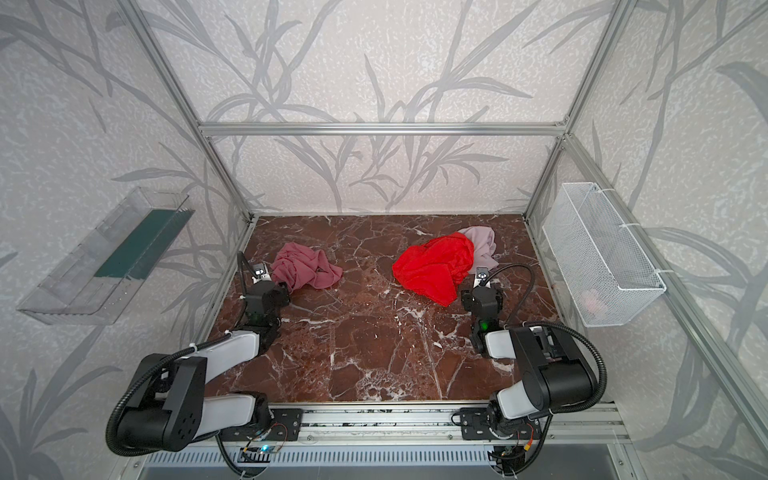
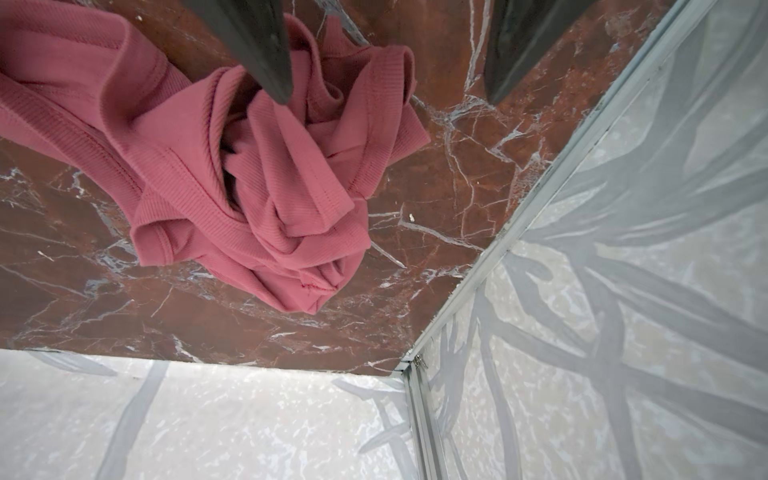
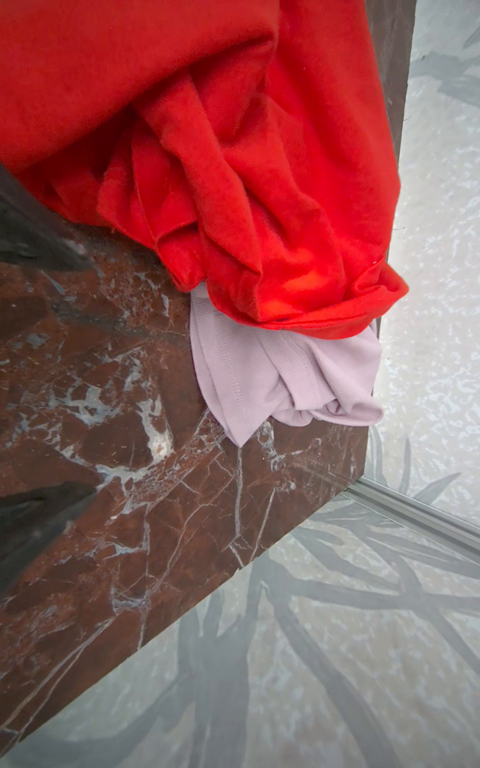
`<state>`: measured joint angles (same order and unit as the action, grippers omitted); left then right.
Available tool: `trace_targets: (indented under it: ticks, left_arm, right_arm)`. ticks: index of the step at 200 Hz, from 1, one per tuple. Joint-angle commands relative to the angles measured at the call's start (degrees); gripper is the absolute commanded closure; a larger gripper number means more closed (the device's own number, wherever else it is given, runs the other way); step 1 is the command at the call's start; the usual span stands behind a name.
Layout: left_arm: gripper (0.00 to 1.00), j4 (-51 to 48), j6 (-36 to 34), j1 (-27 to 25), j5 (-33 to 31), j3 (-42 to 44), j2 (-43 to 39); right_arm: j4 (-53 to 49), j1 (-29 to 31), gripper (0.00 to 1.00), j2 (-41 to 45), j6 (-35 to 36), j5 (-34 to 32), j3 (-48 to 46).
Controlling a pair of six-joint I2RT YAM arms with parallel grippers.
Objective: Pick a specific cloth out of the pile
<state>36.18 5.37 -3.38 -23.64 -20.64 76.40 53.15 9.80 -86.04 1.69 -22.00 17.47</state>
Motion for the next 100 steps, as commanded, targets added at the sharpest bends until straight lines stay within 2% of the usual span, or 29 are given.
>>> trace_targets:
  ticks: [1,30,42,68,81,84,87,100]
  left_arm:
    - [0.29,12.92,-1.48,1.32,2.02,0.78,4.40]
    - [0.29,18.81,-1.72,2.47,4.68,-0.08,11.80]
    - [0.29,21.52,-2.63,2.43,5.80,0.09,14.23]
    - [0.28,21.76,-1.92,2.97,6.67,0.43,13.94]
    - [0.27,19.72,-1.59,3.02,7.10,-0.08,13.43]
    - [0.27,19.97,-1.77,3.01,7.10,-0.20,13.54]
    - [0.26,20.24,-2.06,2.95,7.11,-0.14,13.71]
    - [0.25,19.83,-1.95,2.99,7.19,-0.21,13.60]
  right_arm:
    - [7.30,0.22,0.20,-0.73,1.81,1.87,0.24]
    - [11.99,0.21,0.20,-4.33,2.69,5.75,-0.89]
    - [17.88,0.26,0.18,-7.28,3.85,5.90,-1.62]
    - [12.91,0.28,0.17,-6.48,3.89,6.84,0.02]
    - [7.22,0.39,0.15,-5.34,3.44,7.20,1.99]
    - [6.76,0.33,0.10,-5.47,3.41,7.06,2.38]
    - [7.08,0.31,0.01,-5.72,3.48,7.03,2.63]
    - [7.19,0.22,0.01,-5.66,3.41,7.06,2.47]
